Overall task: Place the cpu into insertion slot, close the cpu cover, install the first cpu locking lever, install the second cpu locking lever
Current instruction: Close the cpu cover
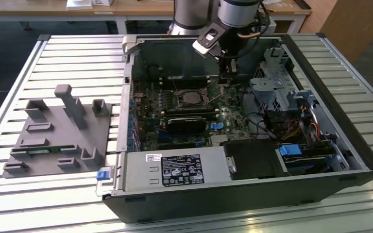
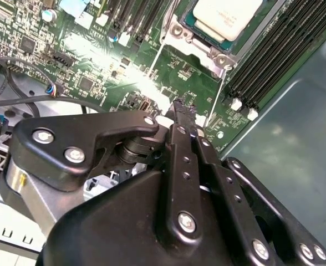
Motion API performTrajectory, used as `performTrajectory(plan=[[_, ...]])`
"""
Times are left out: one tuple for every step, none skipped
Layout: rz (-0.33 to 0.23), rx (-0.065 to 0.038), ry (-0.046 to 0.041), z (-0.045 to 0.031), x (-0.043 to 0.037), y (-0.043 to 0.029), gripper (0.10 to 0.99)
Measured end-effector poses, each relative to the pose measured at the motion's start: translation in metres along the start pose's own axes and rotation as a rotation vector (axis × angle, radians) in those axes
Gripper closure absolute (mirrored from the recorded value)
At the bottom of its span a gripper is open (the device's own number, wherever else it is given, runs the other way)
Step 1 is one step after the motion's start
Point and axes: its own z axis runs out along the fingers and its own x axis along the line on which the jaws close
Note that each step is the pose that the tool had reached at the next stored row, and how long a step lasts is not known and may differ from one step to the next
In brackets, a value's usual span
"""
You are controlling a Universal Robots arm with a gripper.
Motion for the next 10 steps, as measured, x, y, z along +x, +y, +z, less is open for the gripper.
performTrajectory(plan=[[0.000, 0.000, -0.0001, 0.0003, 0.0005, 0.0012, 0.980], [0.000, 0.000, -0.0001, 0.0006, 0.0009, 0.0025, 0.980], [0.000, 0.000, 0.0000, 0.0010, 0.0013, 0.0038, 0.980], [0.000, 0.000, -0.0001, 0.0013, 0.0016, 0.0050, 0.980], [0.000, 0.000, -0.0001, 0.0016, 0.0018, 0.0060, 0.980], [0.000, 0.000, -0.0001, 0.0019, 0.0022, 0.0073, 0.980], [0.000, 0.000, 0.0000, 0.0022, 0.0026, 0.0083, 0.980], [0.000, 0.000, 0.0001, 0.0025, 0.0029, 0.0093, 0.980], [0.000, 0.000, 0.0000, 0.0028, 0.0032, 0.0103, 0.980], [0.000, 0.000, -0.0001, 0.0030, 0.0036, 0.0112, 0.980]])
